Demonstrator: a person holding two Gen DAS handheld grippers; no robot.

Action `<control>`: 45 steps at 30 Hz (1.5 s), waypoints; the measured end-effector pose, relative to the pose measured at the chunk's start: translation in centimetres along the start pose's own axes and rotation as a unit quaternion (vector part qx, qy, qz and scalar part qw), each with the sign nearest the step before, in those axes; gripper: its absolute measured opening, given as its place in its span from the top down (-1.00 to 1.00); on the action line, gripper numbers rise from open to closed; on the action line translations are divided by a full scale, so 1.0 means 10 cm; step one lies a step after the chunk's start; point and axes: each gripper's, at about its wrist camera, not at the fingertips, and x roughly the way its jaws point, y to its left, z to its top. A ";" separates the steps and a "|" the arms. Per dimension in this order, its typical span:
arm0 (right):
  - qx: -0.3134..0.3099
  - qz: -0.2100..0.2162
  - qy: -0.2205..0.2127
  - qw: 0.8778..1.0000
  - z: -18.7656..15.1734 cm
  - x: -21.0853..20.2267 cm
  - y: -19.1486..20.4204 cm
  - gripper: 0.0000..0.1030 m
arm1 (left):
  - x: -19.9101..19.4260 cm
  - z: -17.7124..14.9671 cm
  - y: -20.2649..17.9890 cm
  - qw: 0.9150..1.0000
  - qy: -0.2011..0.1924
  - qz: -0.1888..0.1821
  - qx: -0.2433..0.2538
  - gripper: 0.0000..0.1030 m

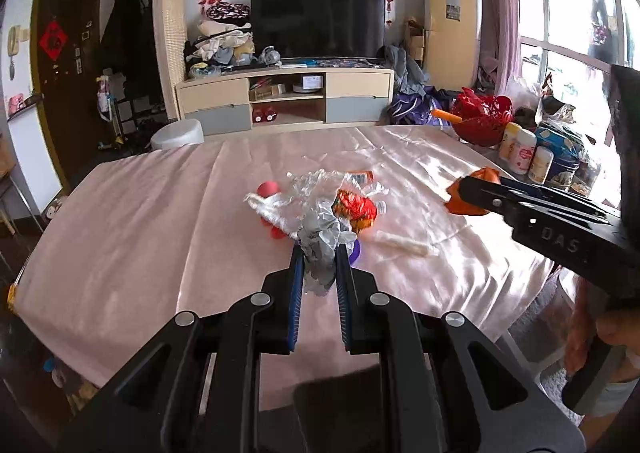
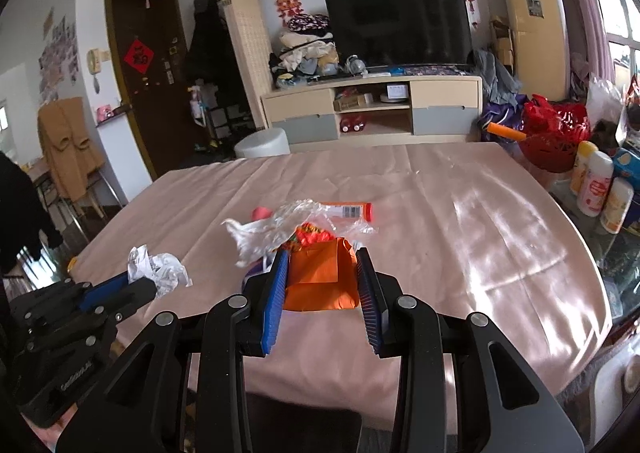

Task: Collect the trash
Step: 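Carry the foil and orange paper down into the black bin and open both grippers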

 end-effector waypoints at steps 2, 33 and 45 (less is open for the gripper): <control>-0.006 0.001 0.006 1.000 -0.10 -0.07 0.04 0.31 | -0.07 -0.10 0.03 1.000 0.004 -0.004 -0.007 0.71; 0.051 0.027 0.215 0.975 -1.87 0.53 -0.05 0.25 | 0.77 -1.88 -0.19 0.971 0.222 -0.086 -0.037 0.70; 0.062 0.024 0.224 0.972 -1.88 0.63 -0.05 -0.27 | 0.83 -1.94 -0.13 0.969 0.231 -0.079 -0.043 -0.17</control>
